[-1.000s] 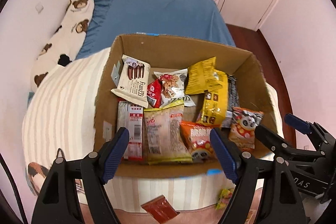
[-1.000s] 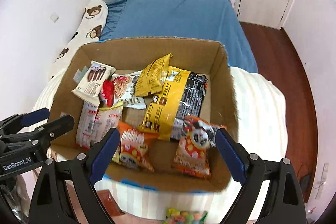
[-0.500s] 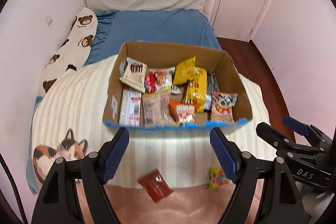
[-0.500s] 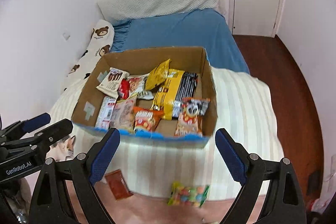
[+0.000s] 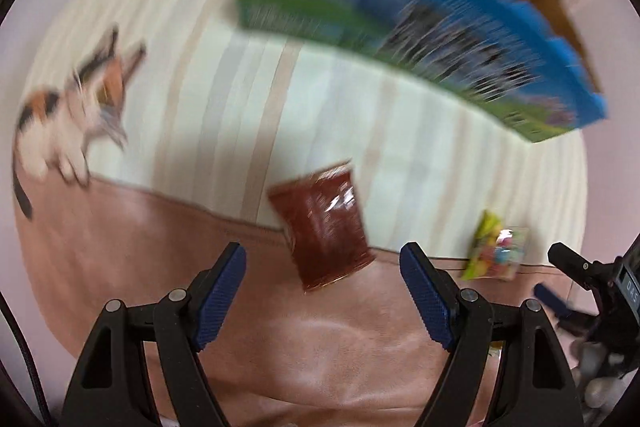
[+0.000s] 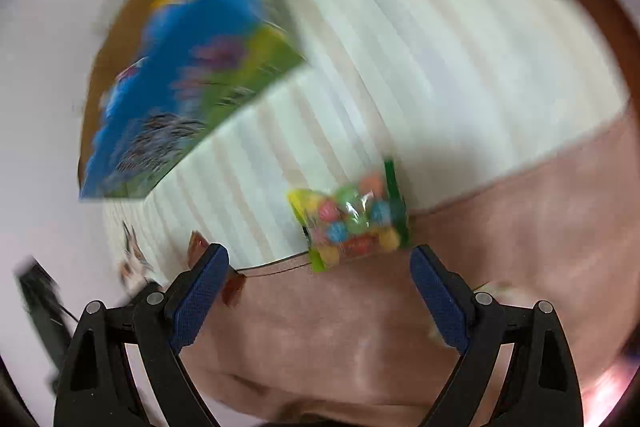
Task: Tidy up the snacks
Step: 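Grasp the red sauce packet with the left tool while the right tool grasps the candy bag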
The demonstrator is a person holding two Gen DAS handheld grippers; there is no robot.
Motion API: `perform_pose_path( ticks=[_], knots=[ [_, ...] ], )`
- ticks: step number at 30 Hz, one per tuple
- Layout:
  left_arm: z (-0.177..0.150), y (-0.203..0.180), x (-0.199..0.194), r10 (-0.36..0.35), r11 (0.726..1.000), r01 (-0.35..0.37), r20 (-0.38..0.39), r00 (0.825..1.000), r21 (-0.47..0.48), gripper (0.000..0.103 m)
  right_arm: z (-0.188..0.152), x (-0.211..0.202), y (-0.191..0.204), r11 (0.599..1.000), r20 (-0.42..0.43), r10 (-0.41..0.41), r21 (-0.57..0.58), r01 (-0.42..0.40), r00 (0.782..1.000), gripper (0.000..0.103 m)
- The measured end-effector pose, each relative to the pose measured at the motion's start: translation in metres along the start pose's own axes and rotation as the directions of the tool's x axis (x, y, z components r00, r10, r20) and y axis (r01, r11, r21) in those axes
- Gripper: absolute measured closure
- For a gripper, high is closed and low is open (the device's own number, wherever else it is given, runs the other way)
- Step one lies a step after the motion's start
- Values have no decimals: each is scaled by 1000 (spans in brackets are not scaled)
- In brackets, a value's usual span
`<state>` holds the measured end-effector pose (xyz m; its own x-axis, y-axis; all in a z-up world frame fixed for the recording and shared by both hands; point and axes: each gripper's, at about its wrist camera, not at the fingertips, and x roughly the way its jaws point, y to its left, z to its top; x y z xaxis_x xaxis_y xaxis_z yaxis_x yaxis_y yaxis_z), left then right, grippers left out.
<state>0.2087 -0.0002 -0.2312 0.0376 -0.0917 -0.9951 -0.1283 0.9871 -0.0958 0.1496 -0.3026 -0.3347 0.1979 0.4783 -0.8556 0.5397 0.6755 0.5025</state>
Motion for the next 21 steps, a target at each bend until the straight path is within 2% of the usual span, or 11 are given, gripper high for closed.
perform_pose_path(
  ticks=[2,7,11,14,17,19,21],
  knots=[
    [1,5,15,-4,1000,3,-35,999,-28,25,3,21,-18,991,-31,51,122,-47,998,9],
    [2,14,37,1,997,-7,-83,997,-75,25,7,56,-39,941,-44,104,327,-84,994,9],
    [1,17,47,-10,996,0,-109,994,-90,25,8,65,-35,930,-37,67,364,-48,997,10],
    [-2,20,51,-21,994,8,-122,992,-105,25,8,67,-26,942,-39,26,337,-11,999,16],
    [-3,22,53,-32,994,18,-127,991,-111,25,6,67,-9,973,-43,-29,227,38,999,23],
    [-3,21,55,-38,994,24,-129,991,-109,25,4,68,8,991,-42,-83,104,87,996,30],
    [-3,20,58,-47,994,33,-133,990,-105,25,0,72,33,985,-45,-160,-66,157,986,34]
  ],
)
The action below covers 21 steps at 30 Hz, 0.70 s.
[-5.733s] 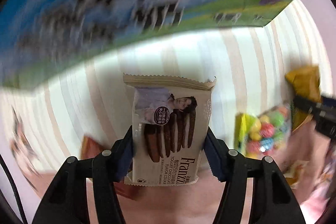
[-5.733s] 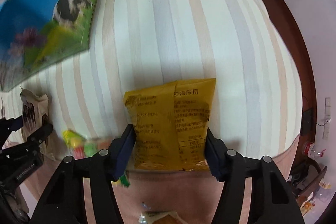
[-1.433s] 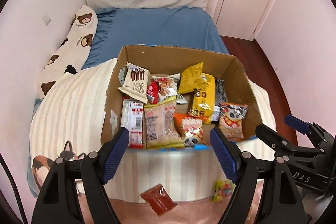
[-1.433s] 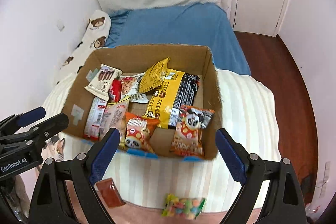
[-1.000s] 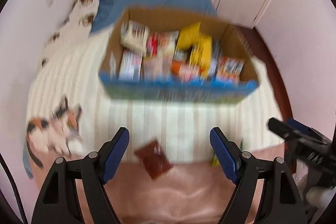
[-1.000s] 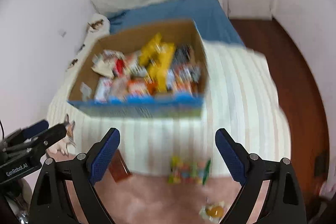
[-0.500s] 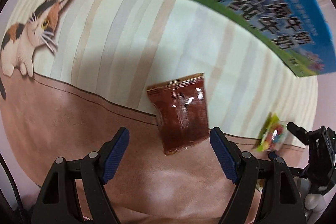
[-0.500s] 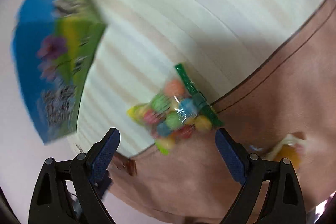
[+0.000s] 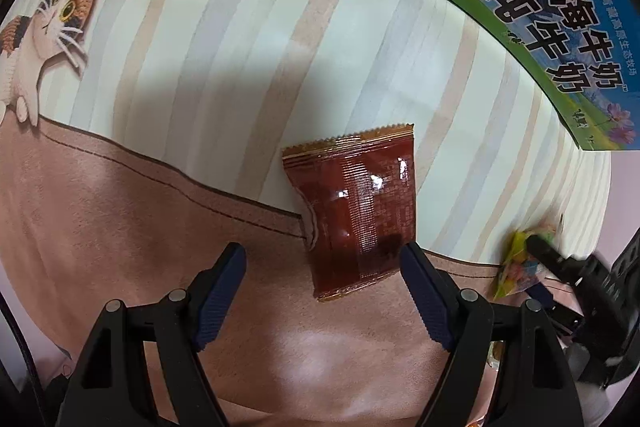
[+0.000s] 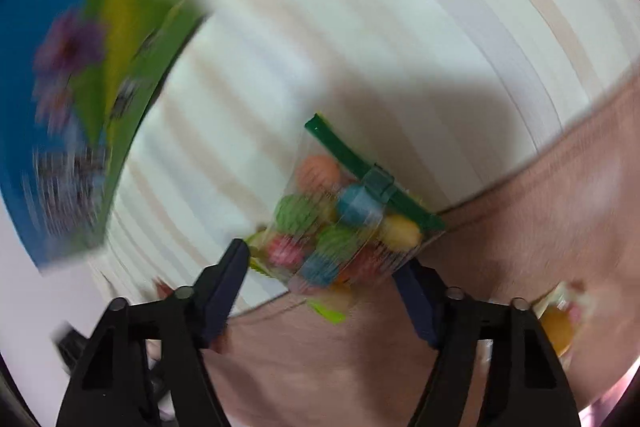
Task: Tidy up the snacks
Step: 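Grasp the red sauce packet with the left tool while the right tool grasps the candy bag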
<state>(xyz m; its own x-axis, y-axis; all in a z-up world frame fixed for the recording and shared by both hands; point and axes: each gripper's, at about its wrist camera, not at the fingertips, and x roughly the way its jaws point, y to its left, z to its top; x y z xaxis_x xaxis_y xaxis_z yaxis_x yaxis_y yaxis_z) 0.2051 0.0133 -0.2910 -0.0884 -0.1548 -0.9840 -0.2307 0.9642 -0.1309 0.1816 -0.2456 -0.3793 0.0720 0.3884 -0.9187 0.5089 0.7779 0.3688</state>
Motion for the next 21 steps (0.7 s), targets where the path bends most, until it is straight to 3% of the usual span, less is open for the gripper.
perform_pose_path(
  ticks=[2,5,6,9,11,12,15,21],
  knots=[
    [4,-2,7,-8,1000,8,-12,1000,7,25,-4,2,18,988,5,-69,-138,69,998,36],
    [12,-7,19,-16,1000,17,-25,1000,20,25,-16,10,49,909,32,-192,-372,190,981,36],
    [13,-11,23,-17,1000,18,-29,999,24,25,-26,14,63,847,61,-247,-471,246,967,37],
    [19,-20,31,-23,999,24,-23,999,33,25,-46,19,81,721,125,-324,-609,330,938,36],
    [21,-23,32,-34,999,34,5,999,42,25,-51,16,81,737,122,-305,-597,315,945,34],
    [22,-24,32,-33,998,31,25,999,50,32,-52,15,79,761,102,-289,-580,293,952,33],
    [17,-29,30,-1,994,-5,56,998,110,48,-58,9,61,866,52,-202,-457,203,978,25],
    [-12,-19,33,81,964,-97,72,994,249,49,-60,-8,40,949,79,-88,-296,107,993,25]
  ],
)
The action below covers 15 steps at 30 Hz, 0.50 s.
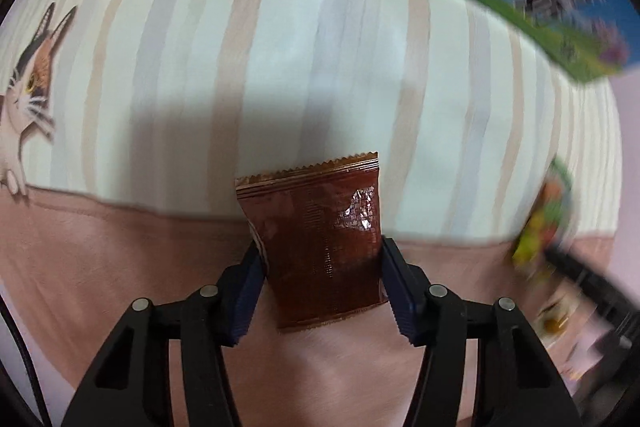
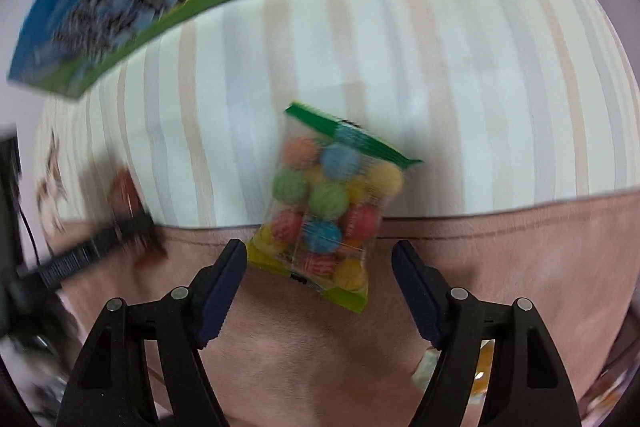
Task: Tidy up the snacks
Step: 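Grasp the red sauce packet with the left tool while the right tool grasps the candy bag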
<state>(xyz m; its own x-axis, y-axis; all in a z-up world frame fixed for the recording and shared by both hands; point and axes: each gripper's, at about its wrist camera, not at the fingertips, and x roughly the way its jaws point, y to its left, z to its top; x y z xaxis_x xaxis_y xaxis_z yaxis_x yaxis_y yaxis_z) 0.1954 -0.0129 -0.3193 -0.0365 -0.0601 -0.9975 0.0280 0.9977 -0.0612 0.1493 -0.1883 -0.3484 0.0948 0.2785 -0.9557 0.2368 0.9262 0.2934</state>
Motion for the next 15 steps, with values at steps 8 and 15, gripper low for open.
perform_pose_path(
  ticks=[8,15],
  knots=[
    [-43,25,13,47,998,-46,-42,998,38,49,10,22,-7,997,43,-18,75,15,999,27],
    [-47,50,18,16,1000,-16,-46,999,-13,48,-24,36,43,978,31,-131,-159,134,991,41]
  ],
)
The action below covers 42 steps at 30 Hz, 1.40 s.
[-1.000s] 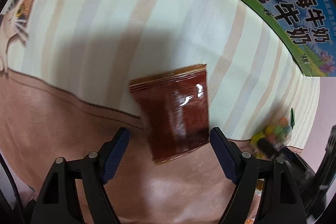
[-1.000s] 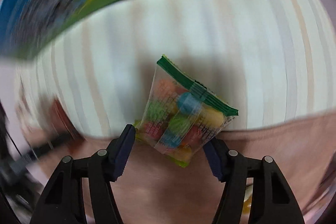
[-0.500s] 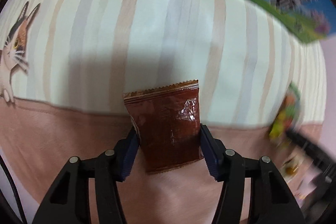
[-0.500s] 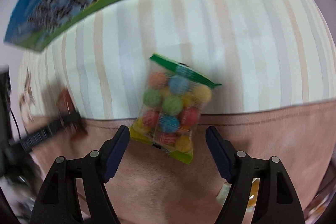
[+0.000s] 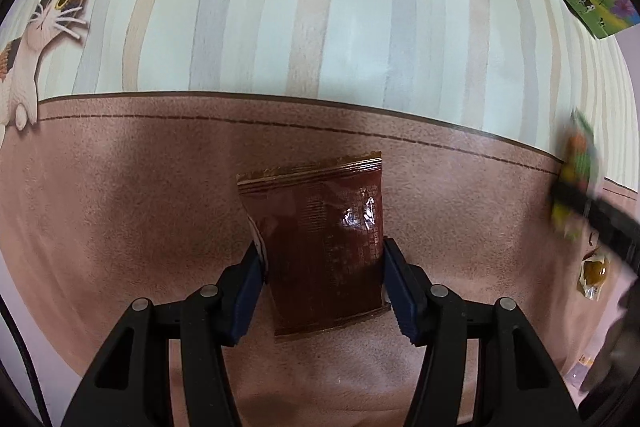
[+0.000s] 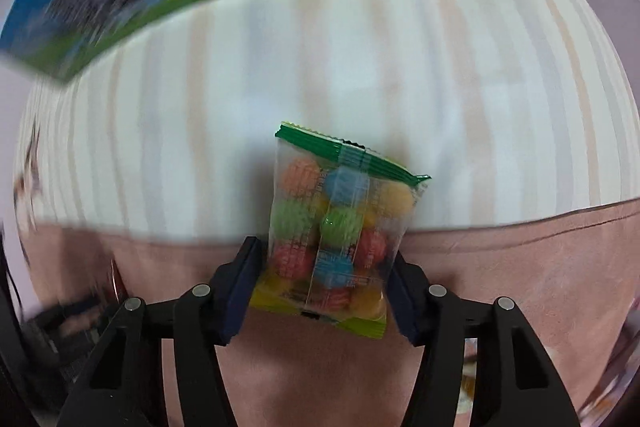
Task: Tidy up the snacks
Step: 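Grasp the red sauce packet with the left tool while the right tool grasps the candy bag, then carry both packets into the cardboard box and open both tools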
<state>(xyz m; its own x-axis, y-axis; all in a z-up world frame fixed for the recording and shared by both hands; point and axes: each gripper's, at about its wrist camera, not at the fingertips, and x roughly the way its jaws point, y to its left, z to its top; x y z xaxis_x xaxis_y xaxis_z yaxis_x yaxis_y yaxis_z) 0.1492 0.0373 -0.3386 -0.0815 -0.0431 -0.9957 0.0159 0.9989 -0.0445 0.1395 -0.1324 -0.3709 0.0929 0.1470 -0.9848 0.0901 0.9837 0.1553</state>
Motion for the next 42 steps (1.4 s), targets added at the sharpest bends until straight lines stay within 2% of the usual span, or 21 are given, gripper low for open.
perform_pose_path(
  ticks=[1,4,5,8,13,18,24,26,27,31,34,36,38,41,42],
  knots=[
    [0,12,0,0,1000,0,-1,1000,3,48,-10,2,8,999,-18,-7,-39,7,1000,41],
    [-8,10,6,3,1000,-2,-9,1000,14,47,-40,8,18,995,-85,-4,-101,-4,996,41],
    [-2,9,7,1,1000,-1,-13,1000,15,45,-50,10,22,994,-94,-8,-114,-3,996,41],
    [3,4,17,-4,1000,5,-22,1000,9,42,-61,11,21,996,-97,17,-86,-26,995,39],
    [4,-13,22,4,1000,-4,-27,1000,5,41,-55,7,-16,988,-84,138,81,-131,987,31],
    [7,-24,19,5,1000,-5,-33,999,-7,41,-40,9,-25,989,-65,113,107,-105,992,31],
    [20,-21,5,2,1000,-2,-26,1000,-18,41,-31,25,-14,993,-66,75,97,-68,995,32],
    [18,-18,4,19,1000,-19,-15,1000,-20,48,-30,27,-10,996,-72,47,79,-42,996,36],
    [17,-16,3,16,999,-16,-5,1000,-28,50,-23,41,-4,996,-71,43,78,-37,997,36],
    [17,-11,4,-14,999,14,-4,1000,-36,50,-28,48,9,996,-72,40,78,-35,997,41],
    [19,1,3,-92,994,90,-41,995,-67,46,-25,43,4,991,-91,97,102,-88,991,39],
    [18,13,-5,-139,986,132,-61,988,-103,45,-22,37,-9,987,-110,123,114,-110,986,34],
    [15,22,-11,-145,983,138,-53,988,-118,45,-21,26,-13,986,-93,129,114,-118,987,22],
    [15,28,1,-153,979,141,-79,985,-145,45,-20,23,-14,983,-97,151,120,-139,984,21],
    [17,27,5,-149,979,136,-76,986,-155,42,-19,28,-13,982,-106,152,125,-139,983,21]
  ],
)
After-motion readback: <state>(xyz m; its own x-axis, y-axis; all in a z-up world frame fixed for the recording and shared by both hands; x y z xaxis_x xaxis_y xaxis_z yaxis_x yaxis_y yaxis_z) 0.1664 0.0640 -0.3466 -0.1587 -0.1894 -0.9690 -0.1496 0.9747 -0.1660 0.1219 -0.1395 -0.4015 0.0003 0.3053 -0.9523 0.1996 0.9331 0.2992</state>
